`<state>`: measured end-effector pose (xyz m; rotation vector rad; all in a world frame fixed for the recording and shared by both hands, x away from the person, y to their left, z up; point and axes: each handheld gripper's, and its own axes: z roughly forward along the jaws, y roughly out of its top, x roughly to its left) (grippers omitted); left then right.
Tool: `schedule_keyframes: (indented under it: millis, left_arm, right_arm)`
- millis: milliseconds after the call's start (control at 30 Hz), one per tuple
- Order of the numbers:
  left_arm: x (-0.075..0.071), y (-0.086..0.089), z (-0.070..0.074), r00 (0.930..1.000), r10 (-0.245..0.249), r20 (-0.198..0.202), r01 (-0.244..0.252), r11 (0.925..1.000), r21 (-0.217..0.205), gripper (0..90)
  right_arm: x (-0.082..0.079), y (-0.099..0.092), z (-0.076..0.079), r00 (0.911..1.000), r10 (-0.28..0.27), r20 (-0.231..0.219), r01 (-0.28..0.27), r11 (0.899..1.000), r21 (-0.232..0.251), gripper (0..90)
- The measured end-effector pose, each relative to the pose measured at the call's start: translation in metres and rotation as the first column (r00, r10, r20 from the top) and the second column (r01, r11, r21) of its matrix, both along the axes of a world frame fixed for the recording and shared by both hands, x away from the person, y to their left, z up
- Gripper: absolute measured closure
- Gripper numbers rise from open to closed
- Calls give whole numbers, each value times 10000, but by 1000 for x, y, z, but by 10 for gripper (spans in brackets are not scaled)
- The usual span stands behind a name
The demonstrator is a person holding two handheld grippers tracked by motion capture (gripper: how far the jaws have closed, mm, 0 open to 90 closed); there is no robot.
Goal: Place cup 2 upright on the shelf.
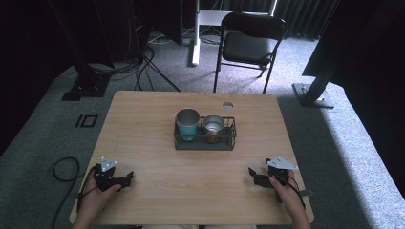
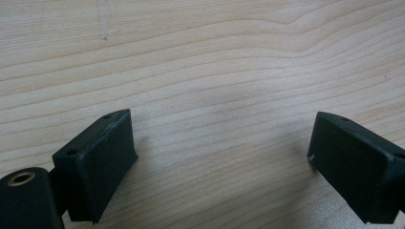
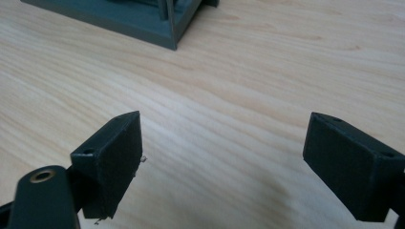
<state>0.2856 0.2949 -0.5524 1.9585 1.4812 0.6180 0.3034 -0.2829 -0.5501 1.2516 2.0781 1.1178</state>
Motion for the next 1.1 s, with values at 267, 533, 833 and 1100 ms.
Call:
schedule_keyframes:
  millis: [267,533,833,1100]
  left_arm:
    - [0,0,0,10000,0,-1,0,10000,-2,94]
    - [0,0,0,10000,1,0,-1,10000,-1,93]
    - [0,0,0,10000,-2,0,2,10000,0,94]
    - [0,0,0,10000,0,1,0,10000,-1,94]
  right_arm:
    - [-12,-8,1,9998,70,-167,-74,9996,-263,129]
    - [-19,-14,-2,9992,88,-379,-106,9988,-470,127]
    - [-26,-25,-3,9964,-364,-766,304,9965,-777,124]
    - [-25,-24,-5,9934,-435,-1066,307,9925,-1184,113]
